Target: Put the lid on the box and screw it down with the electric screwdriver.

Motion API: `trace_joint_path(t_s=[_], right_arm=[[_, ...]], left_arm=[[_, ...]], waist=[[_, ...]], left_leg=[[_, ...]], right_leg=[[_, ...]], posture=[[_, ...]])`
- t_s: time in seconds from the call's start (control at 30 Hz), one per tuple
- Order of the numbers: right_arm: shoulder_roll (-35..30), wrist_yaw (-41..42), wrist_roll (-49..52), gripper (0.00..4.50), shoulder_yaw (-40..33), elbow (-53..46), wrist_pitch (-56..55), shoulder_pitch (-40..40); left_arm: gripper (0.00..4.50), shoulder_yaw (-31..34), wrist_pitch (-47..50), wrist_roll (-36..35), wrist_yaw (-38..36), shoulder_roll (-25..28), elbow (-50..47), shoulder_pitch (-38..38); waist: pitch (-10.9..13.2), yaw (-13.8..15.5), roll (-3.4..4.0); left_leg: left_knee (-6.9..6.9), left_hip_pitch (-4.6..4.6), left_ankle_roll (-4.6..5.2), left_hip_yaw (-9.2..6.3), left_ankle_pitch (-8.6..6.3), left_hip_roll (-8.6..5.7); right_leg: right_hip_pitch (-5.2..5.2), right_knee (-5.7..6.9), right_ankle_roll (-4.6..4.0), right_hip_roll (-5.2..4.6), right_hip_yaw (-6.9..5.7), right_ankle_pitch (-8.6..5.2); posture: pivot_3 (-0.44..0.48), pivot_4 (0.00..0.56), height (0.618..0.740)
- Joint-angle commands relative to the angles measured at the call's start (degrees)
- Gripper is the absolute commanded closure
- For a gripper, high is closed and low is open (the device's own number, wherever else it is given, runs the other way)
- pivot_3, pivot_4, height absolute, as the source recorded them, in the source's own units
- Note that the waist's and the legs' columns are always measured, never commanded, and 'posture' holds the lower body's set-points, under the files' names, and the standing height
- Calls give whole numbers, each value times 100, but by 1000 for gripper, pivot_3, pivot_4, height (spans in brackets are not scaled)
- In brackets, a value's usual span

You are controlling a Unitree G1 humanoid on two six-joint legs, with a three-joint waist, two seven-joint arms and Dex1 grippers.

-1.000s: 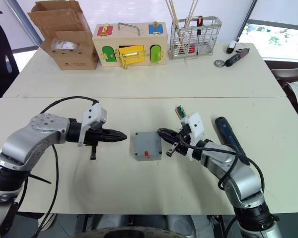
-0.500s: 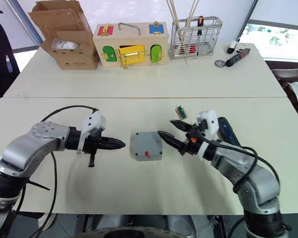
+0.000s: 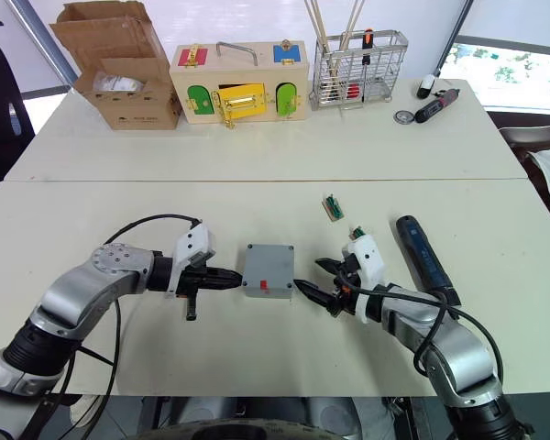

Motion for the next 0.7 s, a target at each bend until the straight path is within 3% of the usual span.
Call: trace_joint_path(t_s=[0.03, 0.23, 0.37, 0.43, 0.53, 0.6, 0.7], right_arm=[[67, 35, 33, 1090, 151, -325, -31, 29], [-377, 80, -43, 1090, -430, -529, -53, 174], [-889, 308, 854, 1090, -1407, -1188, 608, 204], [-1227, 242, 1384, 645, -2138, -1354, 1171, 52], [-2422, 393, 1750, 59, -3292, -1018, 2324, -440], [-3250, 799, 2233, 0, -3871, -406, 3097, -882], [-4464, 1500, 2476, 0, -3736, 456, 4041, -964]], left_arm=[[4500, 63, -64, -38, -20, 3, -156, 22], [4500, 400, -24, -240, -442, 467, -222, 67], [4500, 892, 72, -561, -695, 743, 111, -339], [4500, 1053, 196, -756, -768, 741, 153, -709], [4500, 1042, 450, -1057, -1007, 807, -122, -1183], [3981, 1097, 707, -1489, -1192, 800, -423, -1356], [2792, 971, 564, -1497, -998, 583, -792, -1417]], waist=[[0, 0, 0], [1, 0, 1], [6, 22, 8], [8, 44, 7], [12, 28, 9], [15, 11, 13], [17, 5, 10]], left_leg=[[0, 0, 0, 0, 0, 0], [0, -1, 0, -1, 0, 0], [0, 1, 0, -2, 0, 0], [1, -2, 0, -3, 0, -1], [13, -5, 1, -2, 0, -8], [13, -6, 8, 6, -4, -11], [-3, -5, 21, 9, -11, 0]], right_leg=[[0, 0, 0, 0, 0, 0], [-1, 0, 0, -1, 0, 0], [2, -1, 0, -1, -1, 0], [4, -2, 0, -3, -5, 0], [12, -8, 1, -9, -6, 1], [13, -17, 1, -12, -3, 1], [10, -28, 0, -4, -4, 0]], posture=[[0, 150, 740], [0, 150, 740], [0, 150, 740], [0, 150, 740], [0, 150, 740], [0, 150, 740], [0, 150, 740]])
